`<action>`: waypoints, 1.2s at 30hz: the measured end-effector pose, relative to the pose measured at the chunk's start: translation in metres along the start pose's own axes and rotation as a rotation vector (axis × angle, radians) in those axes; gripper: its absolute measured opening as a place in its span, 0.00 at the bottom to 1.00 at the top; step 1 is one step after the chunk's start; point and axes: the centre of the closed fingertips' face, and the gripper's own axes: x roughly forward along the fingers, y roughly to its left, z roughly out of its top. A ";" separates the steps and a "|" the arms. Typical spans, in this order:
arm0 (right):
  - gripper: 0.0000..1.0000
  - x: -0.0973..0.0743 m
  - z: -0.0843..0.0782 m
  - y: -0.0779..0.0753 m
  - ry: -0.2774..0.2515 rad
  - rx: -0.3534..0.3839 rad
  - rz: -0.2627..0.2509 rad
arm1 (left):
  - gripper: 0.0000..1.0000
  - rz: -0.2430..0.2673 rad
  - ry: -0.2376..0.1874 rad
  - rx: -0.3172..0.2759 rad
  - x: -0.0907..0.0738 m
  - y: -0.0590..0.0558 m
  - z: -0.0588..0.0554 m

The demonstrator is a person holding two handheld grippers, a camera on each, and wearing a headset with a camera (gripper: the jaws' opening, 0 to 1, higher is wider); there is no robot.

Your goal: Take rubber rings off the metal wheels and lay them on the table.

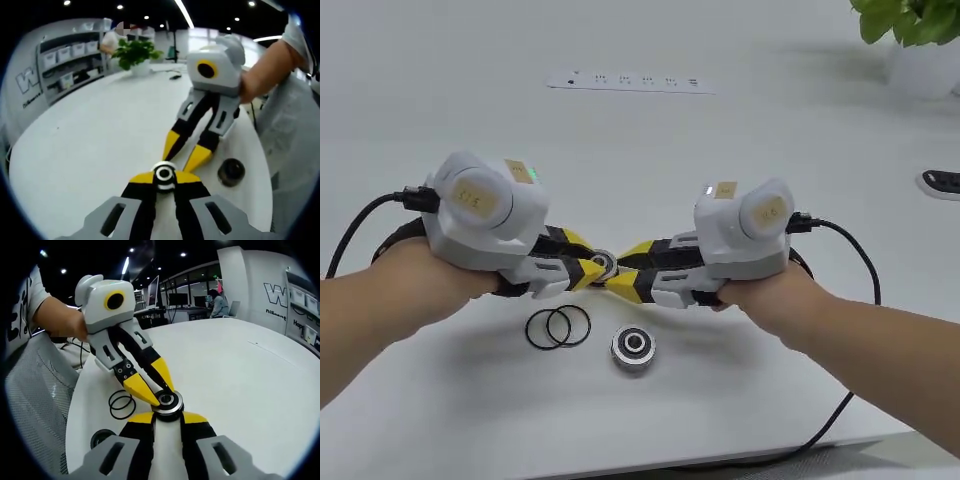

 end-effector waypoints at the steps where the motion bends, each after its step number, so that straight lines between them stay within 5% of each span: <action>1: 0.16 0.000 0.000 0.000 0.001 0.000 -0.001 | 0.13 0.000 0.000 -0.001 0.000 0.000 0.000; 21: 0.13 -0.001 -0.003 0.002 0.014 0.004 0.000 | 0.13 -0.001 0.001 0.002 0.000 0.000 0.000; 36: 0.28 0.010 0.006 0.003 -0.004 -0.025 -0.019 | 0.13 -0.002 0.002 0.005 0.000 -0.001 0.000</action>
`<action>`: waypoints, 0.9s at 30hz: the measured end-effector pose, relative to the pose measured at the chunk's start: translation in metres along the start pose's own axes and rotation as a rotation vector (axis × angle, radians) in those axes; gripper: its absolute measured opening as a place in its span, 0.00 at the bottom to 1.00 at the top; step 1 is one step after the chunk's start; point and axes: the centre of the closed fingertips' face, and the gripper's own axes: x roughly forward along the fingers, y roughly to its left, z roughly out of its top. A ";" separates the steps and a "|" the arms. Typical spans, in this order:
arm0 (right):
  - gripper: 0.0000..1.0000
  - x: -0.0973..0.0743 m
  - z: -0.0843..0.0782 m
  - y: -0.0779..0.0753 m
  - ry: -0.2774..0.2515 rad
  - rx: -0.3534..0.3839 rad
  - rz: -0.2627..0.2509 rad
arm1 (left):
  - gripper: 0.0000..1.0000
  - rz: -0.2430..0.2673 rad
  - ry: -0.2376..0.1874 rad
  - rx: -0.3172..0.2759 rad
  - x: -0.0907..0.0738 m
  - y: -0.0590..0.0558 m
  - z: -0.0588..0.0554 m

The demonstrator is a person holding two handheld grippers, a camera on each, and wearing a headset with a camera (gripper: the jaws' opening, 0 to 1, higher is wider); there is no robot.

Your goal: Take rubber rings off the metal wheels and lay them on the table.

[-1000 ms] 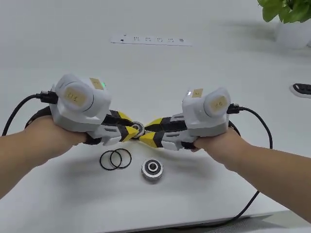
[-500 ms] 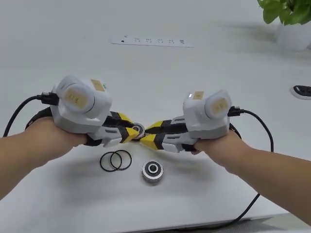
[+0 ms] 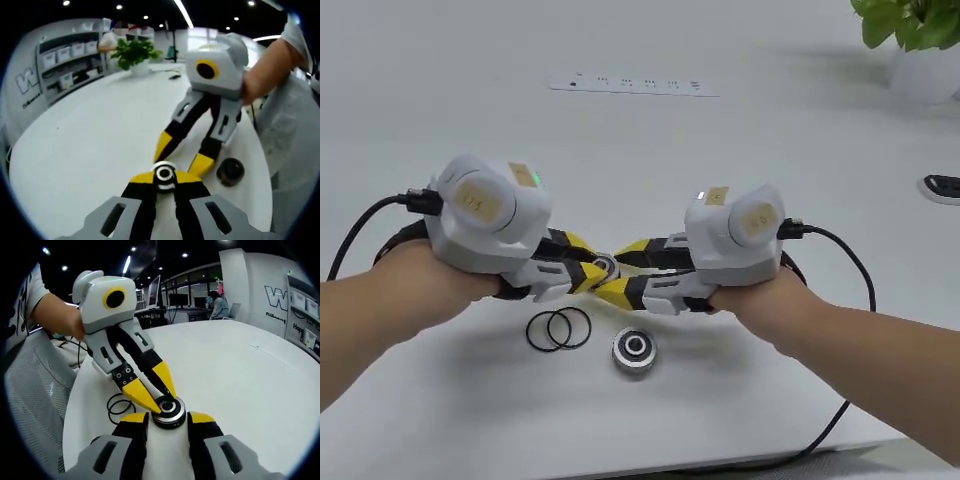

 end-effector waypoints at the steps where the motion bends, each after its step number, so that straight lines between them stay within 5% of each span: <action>1: 0.28 0.001 0.001 0.000 -0.002 0.000 -0.002 | 0.13 0.000 0.000 -0.001 0.000 0.000 0.000; 27: 0.21 -0.008 -0.004 0.000 0.015 0.006 0.008 | 0.12 -0.004 0.002 -0.003 0.002 -0.002 0.001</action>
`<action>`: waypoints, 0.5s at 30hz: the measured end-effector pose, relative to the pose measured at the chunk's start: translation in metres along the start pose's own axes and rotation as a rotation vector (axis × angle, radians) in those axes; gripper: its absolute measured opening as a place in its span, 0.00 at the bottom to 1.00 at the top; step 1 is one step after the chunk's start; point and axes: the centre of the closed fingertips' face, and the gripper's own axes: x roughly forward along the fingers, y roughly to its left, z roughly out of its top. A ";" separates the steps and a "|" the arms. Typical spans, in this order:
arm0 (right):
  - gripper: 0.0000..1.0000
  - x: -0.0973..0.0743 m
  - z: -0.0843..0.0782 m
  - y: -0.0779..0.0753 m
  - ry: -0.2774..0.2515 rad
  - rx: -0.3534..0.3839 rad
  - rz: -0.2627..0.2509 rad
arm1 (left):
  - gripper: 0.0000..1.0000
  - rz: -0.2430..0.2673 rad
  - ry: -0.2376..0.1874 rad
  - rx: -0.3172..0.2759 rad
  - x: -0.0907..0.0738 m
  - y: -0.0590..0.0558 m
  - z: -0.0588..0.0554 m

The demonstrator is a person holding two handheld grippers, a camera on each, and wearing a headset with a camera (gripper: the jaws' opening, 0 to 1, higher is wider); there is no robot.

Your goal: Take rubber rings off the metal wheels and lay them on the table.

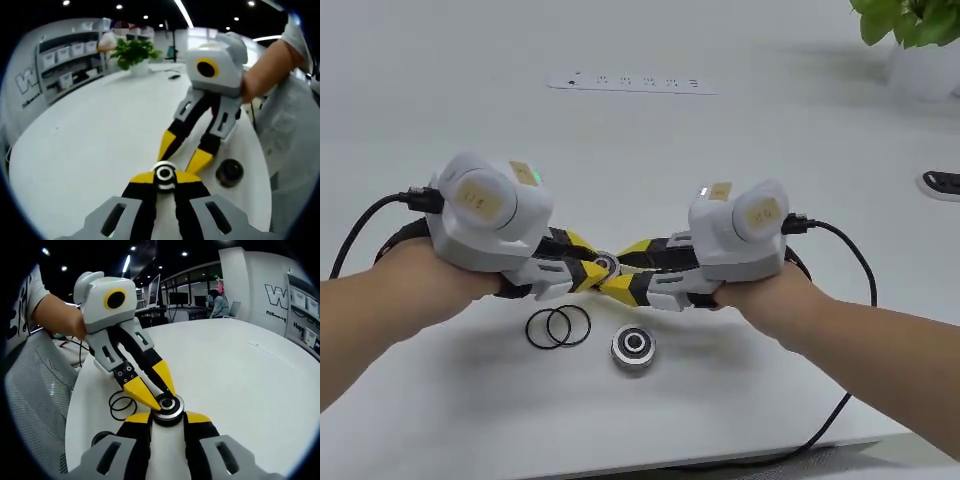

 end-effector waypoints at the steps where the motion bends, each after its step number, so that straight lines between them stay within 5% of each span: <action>1: 0.21 0.000 0.000 0.000 0.001 -0.001 0.000 | 0.12 0.000 0.000 0.000 0.000 0.000 0.000; 15: 0.16 -0.003 -0.005 -0.001 0.016 0.010 0.000 | 0.12 0.001 -0.002 -0.006 0.000 0.000 0.000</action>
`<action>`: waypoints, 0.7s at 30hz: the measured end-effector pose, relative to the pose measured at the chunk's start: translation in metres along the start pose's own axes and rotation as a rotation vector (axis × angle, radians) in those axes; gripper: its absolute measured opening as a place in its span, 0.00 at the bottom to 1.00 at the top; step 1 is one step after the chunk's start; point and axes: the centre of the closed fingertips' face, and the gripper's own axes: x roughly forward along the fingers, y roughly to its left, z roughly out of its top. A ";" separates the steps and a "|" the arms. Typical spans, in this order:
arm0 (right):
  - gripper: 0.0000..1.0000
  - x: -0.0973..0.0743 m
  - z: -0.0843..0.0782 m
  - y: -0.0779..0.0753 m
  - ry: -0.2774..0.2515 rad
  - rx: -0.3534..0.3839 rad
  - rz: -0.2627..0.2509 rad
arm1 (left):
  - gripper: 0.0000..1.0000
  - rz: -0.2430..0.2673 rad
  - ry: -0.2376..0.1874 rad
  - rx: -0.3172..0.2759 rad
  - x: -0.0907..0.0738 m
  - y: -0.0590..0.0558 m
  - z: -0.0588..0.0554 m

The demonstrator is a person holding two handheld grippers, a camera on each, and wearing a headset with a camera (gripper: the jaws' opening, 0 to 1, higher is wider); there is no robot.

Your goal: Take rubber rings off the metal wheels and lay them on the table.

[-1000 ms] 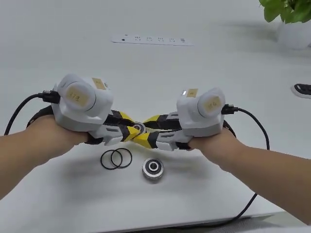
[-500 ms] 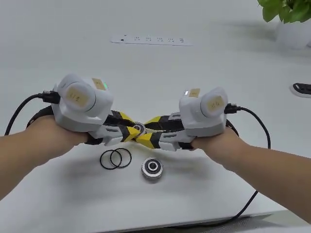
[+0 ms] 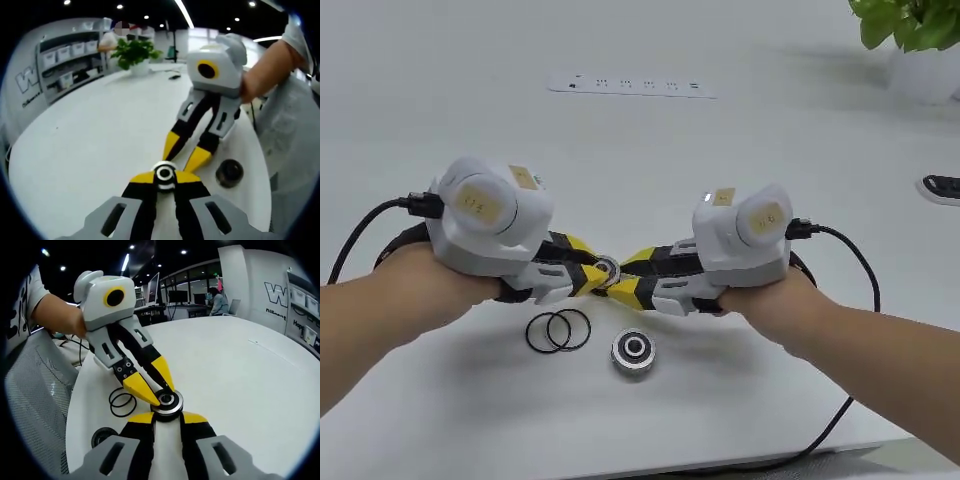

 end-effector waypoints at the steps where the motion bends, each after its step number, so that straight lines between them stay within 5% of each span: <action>1: 0.16 0.000 0.000 0.000 -0.001 0.000 -0.001 | 0.12 0.000 0.000 0.000 0.000 0.000 0.000; 21: 0.09 -0.003 -0.003 0.000 0.015 -0.024 -0.004 | 0.12 0.004 0.003 -0.004 0.000 0.000 0.000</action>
